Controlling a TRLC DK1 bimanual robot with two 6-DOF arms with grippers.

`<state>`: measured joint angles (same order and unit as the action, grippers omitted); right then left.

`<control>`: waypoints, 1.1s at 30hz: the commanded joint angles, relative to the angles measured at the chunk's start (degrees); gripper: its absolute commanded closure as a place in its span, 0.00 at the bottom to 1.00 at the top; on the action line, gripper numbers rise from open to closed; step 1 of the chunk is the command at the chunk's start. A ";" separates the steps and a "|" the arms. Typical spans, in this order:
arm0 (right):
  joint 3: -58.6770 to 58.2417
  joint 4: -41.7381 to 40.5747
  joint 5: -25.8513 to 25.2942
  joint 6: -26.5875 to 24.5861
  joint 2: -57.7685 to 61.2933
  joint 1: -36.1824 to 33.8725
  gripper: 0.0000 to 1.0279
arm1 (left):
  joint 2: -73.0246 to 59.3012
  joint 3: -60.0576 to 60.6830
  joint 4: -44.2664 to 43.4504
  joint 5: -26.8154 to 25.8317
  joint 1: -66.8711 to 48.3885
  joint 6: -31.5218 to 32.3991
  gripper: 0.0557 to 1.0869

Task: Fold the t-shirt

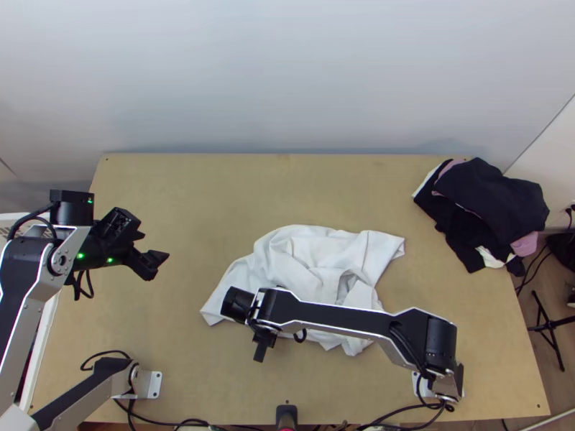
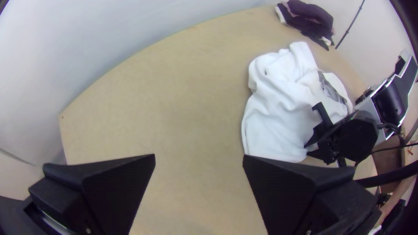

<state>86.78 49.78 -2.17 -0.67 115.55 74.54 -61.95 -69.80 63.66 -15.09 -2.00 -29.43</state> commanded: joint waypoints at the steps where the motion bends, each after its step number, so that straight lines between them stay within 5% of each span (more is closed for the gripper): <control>1: -1.00 -1.97 -0.11 -0.83 -0.06 -0.01 0.97 | 0.08 -0.16 -0.03 -0.02 0.07 -0.01 0.05; 20: -2.32 7.09 2.97 -5.75 -25.46 -5.99 0.97 | -2.12 -0.78 -1.34 -0.02 -3.19 -0.10 0.05; 33: 6.21 20.18 4.72 -8.83 -40.93 -23.21 0.97 | -17.85 -7.54 -6.62 2.52 -15.14 -1.24 0.05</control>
<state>88.44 63.70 1.58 -8.43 82.46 60.29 -71.20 -73.06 59.59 -14.13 -10.44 -30.50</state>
